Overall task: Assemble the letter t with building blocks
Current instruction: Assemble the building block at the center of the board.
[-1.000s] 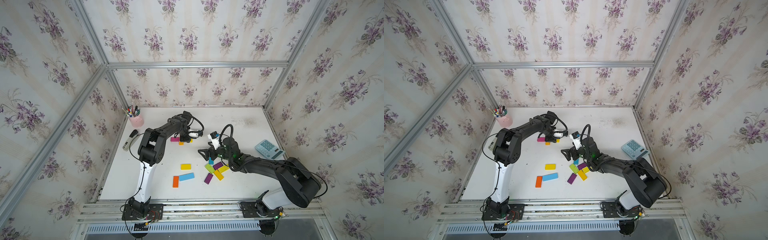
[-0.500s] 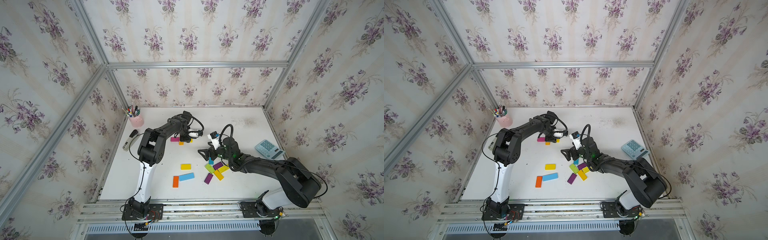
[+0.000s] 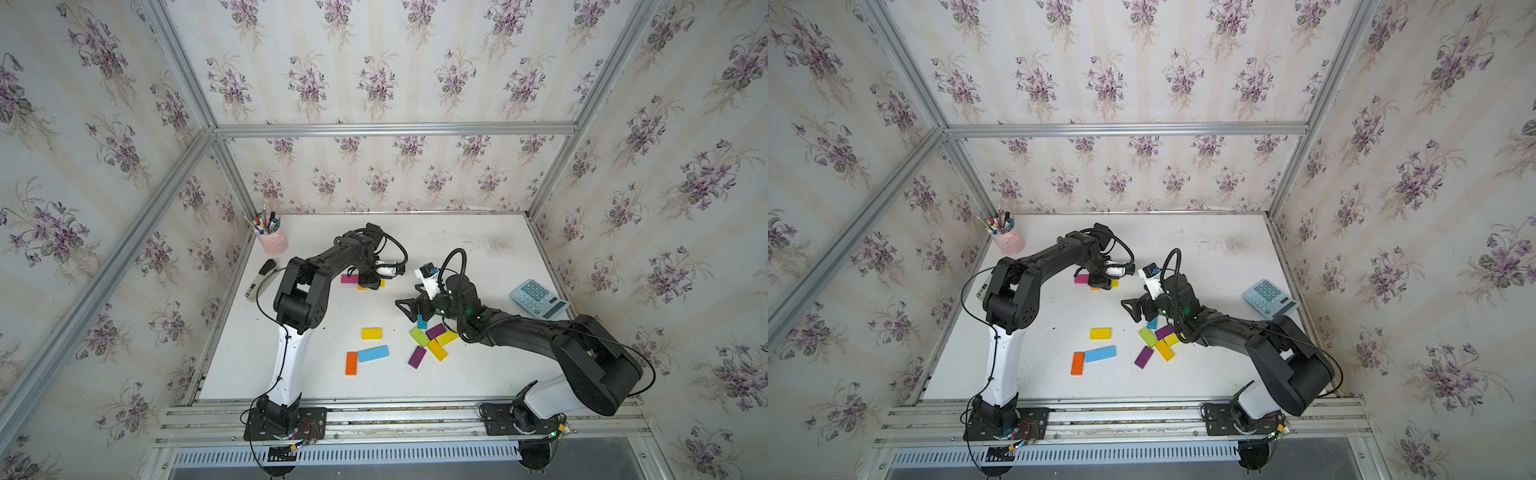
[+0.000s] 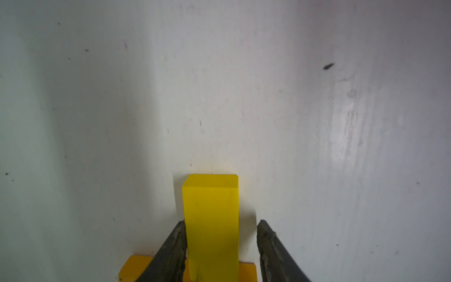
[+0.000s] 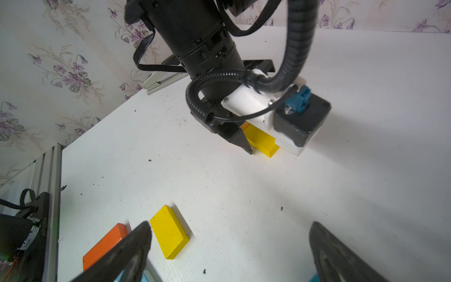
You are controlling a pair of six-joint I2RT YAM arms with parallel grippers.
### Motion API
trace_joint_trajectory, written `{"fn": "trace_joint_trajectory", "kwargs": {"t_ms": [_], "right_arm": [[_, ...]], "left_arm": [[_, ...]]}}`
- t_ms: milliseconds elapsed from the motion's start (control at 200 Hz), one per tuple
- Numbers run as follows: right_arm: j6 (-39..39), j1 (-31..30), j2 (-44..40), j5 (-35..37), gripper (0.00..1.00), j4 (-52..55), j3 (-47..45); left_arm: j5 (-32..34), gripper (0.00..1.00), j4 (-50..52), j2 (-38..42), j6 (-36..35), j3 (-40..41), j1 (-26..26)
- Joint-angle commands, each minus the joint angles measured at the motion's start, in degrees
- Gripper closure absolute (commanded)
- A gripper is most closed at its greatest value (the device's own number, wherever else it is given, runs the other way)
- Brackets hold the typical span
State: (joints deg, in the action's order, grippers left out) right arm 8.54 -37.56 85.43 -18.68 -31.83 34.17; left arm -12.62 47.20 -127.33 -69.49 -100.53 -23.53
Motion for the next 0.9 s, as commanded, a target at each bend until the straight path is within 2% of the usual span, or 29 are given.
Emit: {"fn": "trace_joint_trajectory", "kwargs": {"t_ms": [0, 525, 894], "right_arm": [[-0.7, 0.0, -0.3, -0.5, 0.00, -0.6, 0.4], [-1.0, -0.1, -0.1, -0.6, 0.00, -0.1, 0.7], [-1.2, -0.1, 0.4, -0.4, 0.00, 0.1, 0.9]], "left_arm": [[-1.9, 0.51, 0.5, 1.3, 0.4, 0.3, -0.2], [0.6, 0.49, -2.3, 1.4, 0.3, 2.6, -0.6], [3.1, 0.48, -2.9, -2.3, 0.4, -0.4, -0.2]]}}
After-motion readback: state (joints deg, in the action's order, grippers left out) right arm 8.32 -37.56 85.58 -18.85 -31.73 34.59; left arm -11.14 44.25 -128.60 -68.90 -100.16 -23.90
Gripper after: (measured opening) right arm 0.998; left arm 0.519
